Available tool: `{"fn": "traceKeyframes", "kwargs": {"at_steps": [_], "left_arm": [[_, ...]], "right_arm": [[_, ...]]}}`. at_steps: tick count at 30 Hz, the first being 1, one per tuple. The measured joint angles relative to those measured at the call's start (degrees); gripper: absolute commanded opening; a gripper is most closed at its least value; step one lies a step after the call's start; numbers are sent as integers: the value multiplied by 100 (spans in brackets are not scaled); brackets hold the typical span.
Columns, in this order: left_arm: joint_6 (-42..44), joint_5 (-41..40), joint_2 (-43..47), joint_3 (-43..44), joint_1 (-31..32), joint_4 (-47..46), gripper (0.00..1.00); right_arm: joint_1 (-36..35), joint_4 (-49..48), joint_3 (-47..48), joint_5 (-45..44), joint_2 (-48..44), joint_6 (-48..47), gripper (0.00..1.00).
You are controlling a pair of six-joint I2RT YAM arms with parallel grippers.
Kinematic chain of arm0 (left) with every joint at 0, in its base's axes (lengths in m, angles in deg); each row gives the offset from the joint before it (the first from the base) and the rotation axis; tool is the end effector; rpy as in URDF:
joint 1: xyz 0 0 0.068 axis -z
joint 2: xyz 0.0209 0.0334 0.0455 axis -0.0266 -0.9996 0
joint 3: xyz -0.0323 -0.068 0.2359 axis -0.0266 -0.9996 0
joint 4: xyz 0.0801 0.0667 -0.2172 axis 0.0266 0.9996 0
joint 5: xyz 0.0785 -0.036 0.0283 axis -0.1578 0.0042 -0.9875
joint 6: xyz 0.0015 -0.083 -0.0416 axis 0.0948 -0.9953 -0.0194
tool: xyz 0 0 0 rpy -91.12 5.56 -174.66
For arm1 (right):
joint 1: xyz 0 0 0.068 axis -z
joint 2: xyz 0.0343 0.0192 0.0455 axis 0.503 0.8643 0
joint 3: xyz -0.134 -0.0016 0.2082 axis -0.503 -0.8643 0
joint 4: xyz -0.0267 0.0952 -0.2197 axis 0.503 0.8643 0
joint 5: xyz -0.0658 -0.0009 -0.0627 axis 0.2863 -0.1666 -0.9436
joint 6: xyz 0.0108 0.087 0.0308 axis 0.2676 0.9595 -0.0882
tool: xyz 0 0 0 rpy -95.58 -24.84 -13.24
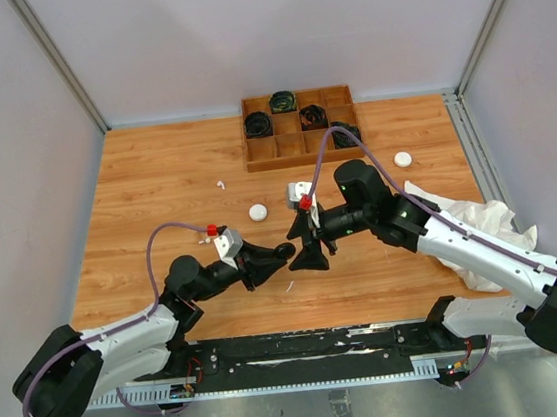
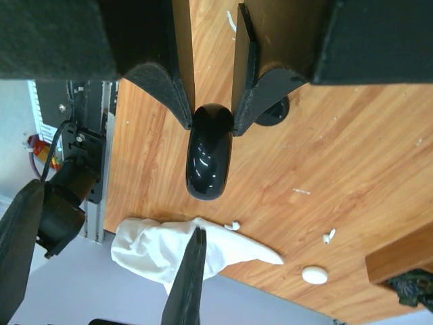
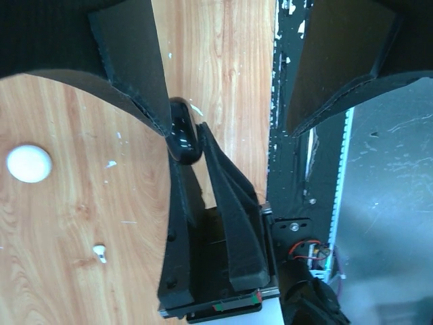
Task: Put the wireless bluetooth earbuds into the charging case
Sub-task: Close the charging case, then place the charging case at the center of the board.
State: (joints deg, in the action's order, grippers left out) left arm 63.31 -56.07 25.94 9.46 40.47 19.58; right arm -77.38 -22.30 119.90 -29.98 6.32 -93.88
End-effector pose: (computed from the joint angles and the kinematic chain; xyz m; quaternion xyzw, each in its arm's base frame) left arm 0.1431 -0.1796 0.1980 0.3344 0.5795 -0.4681 0.5772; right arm 0.1470 0.2450 0.3000 -0.5532 0.5859 0.4613 0.3713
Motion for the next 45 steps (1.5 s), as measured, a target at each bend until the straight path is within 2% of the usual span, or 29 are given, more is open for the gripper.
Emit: {"fn": "traceKeyframes", "kwargs": {"at_steps": [3, 9, 14, 22, 27, 34, 40, 45], "left_arm": [[-280, -166, 111, 33, 0, 358, 1], [-1023, -568, 7, 433, 0, 1554, 3], [-1696, -691, -553, 785, -2, 2323, 7], [-2135, -800, -1591, 1255, -2, 3298, 14], [-2157, -726, -2400, 1797, 0, 3652, 24], [-2214, -629, -2962, 2170, -2, 4052, 44], [-2288, -693, -2979, 2389, -2, 4339, 57], [-2181, -1207, -2736, 2605, 7, 4972, 64]], "right_arm": [[0, 2, -28, -376, -127, 26, 72], [166, -4, -295, -1777, -341, 334, 73], [358, -15, -560, -3008, -339, 664, 73], [667, -328, -1287, -4026, -339, 1071, 74], [748, -468, -1572, -4500, -426, 1191, 74], [833, -837, -1888, -4863, -697, 1272, 75], [907, -1043, -2122, -4894, -828, 1268, 77], [1029, -1255, -2339, -4900, -999, 1272, 80]]}}
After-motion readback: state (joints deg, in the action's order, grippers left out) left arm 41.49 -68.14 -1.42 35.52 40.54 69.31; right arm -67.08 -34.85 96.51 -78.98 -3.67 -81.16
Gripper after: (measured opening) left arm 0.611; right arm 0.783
